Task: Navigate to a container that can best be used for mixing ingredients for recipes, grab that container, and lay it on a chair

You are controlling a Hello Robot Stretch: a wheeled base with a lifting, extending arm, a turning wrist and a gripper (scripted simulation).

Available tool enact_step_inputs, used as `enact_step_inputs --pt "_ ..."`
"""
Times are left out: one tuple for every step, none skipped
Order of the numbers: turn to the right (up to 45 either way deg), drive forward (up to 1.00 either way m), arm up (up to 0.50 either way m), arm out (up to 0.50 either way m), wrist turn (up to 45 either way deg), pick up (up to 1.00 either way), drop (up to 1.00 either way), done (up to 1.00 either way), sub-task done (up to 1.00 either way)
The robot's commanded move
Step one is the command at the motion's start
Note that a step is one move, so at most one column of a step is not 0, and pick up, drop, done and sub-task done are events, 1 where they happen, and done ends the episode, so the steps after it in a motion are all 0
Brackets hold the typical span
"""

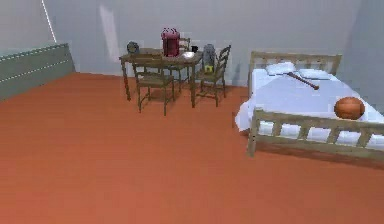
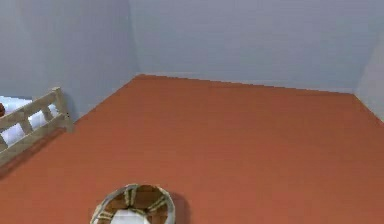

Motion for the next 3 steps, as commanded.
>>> enact_step_inputs --pt "0.0 1.0 0.0 0.0 0.0 0.0 0.0 0.0 0.0" --pt "0.0 1.0 0.0 0.0 0.0 0.0 0.0 0.0 0.0" --pt "18.0 0.0 0.0 0.0 0.0 0.0 0.0 0.0 0.0"
